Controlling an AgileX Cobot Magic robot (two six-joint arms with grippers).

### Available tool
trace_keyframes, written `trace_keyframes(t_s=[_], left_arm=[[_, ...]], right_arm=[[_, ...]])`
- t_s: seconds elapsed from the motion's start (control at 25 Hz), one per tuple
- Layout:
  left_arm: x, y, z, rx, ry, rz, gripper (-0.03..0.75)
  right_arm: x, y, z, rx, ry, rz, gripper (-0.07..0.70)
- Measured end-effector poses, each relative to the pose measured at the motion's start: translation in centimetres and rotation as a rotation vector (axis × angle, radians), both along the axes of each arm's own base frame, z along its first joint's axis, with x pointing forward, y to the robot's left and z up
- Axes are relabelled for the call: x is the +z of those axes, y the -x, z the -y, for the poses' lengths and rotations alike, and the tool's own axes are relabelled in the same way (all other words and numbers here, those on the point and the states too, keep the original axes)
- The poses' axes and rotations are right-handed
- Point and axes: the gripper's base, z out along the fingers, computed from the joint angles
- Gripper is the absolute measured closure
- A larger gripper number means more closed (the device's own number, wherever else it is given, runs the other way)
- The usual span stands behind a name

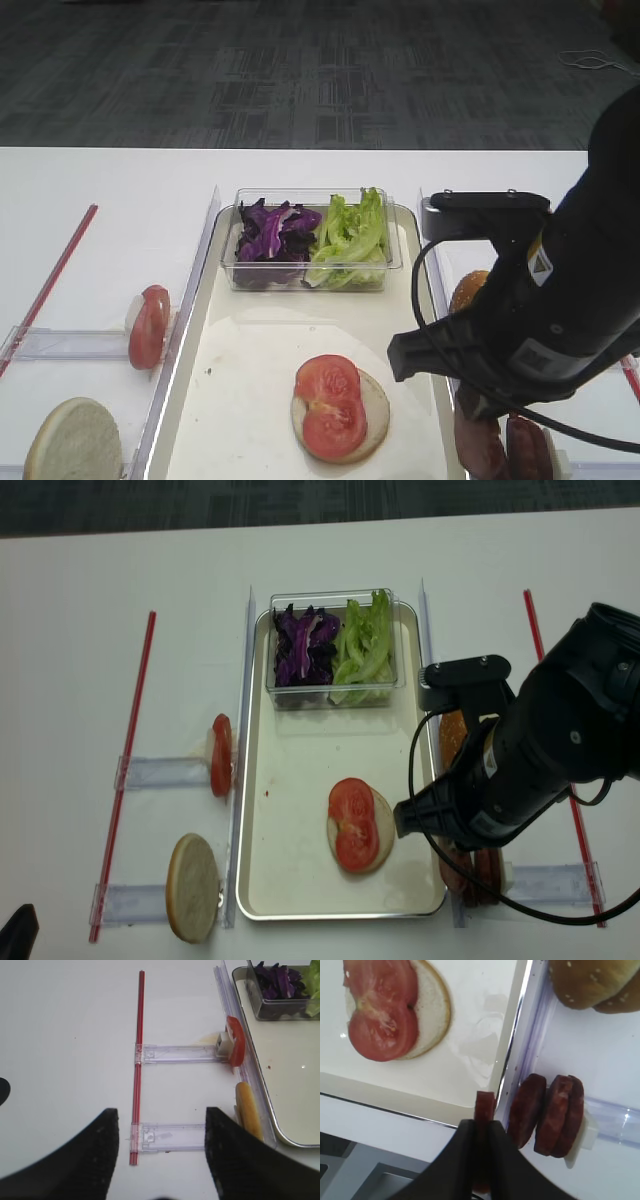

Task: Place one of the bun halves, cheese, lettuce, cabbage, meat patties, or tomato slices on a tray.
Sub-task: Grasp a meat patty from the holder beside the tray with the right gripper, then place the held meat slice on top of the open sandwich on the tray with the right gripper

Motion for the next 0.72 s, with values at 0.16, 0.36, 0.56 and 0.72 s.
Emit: trace_keyframes(t_s=[0.16,0.36,0.56,0.72], left_arm=[[0.0,0.0,0.0,0.000,0.000,0.000,0.316],[0.0,0.0,0.0,0.000,0.000,0.000,0.316],[0.0,0.0,0.0,0.000,0.000,0.000,0.316],[0.0,0.0,0.0,0.000,0.000,0.000,0.316]], right_arm=[[0.0,-0.1,-0.1,0.006,-0.013,0.009,0.556],[0.2,-0.2,-0.6,0.029,-0.069,0.025,0.556],[0.4,-0.4,-1.2,0.029,-0.131,0.057,0.556],[0.5,-0.5,-1.5,0.053,-0.170,0.076,0.556]])
